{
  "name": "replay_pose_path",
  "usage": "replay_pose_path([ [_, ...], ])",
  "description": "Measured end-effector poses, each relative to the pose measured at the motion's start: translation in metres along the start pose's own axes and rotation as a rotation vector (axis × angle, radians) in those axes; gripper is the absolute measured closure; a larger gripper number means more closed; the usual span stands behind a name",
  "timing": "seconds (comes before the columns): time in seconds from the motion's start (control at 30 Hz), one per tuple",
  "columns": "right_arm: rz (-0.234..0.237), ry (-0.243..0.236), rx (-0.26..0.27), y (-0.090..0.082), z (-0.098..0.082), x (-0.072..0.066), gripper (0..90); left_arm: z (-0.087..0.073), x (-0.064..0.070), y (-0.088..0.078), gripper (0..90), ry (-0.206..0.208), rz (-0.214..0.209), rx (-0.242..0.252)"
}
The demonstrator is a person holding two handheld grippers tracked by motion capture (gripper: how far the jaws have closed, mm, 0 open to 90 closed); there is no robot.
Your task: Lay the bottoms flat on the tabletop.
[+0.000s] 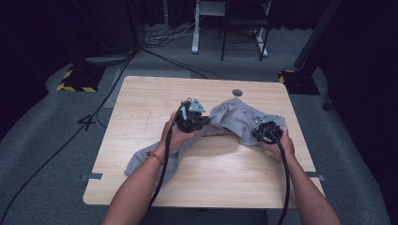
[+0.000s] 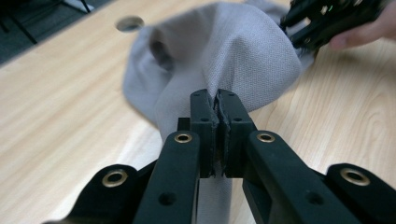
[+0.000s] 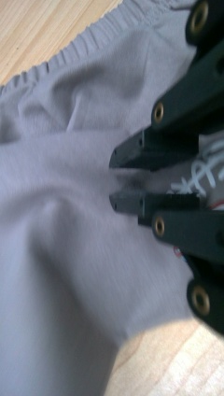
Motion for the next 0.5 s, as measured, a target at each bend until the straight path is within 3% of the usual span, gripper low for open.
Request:
replay_pose_path([
  [0.13,-0.005,0.009,-0.008,0.002,0.002,0.007,83.5,-0.005,-0.028,-0.008,85.1,-0.019,0.076,-0.021],
  [0.23,-0.001,0.025,0.045,0.001,0.013,0.006,78.4,-0.02,-0.046,0.002,84.3,-0.061,0.107,-0.062],
  [0.27,0.016,0.011,0.081,-0.002,0.02,-0.001,75.7,-0.025,-0.051,0.005,81.2,-0.07,0.126,-0.071],
  [0.33,0.014,-0.021,0.125,-0.007,0.032,-0.012,71.4,-0.036,-0.057,0.011,76.1,-0.104,0.119,-0.09],
  [0.4,0.084,-0.08,0.185,-0.013,0.048,-0.035,68.2,-0.049,-0.063,0.017,63.3,-0.127,0.168,-0.123],
  [0.43,0.109,-0.103,0.203,-0.016,0.054,-0.046,67.4,-0.054,-0.062,0.017,62.6,-0.132,0.147,-0.116],
  [0.47,0.162,-0.133,0.227,-0.018,0.062,-0.063,65.4,-0.057,-0.06,0.015,60.9,-0.135,0.126,-0.102],
  [0.5,0.223,-0.16,0.242,-0.019,0.066,-0.078,65.3,-0.06,-0.059,0.013,57.9,-0.133,0.133,-0.098],
])
Point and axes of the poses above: each handheld gripper's, and its own axes: y roughly forward along the jaws, z roughly out of its top, x roughly to its right, the point moved 10 cm from there along y, roughly forward along the jaws, and after that the axes turned 12 degrees about z, right-handed, at the moved point
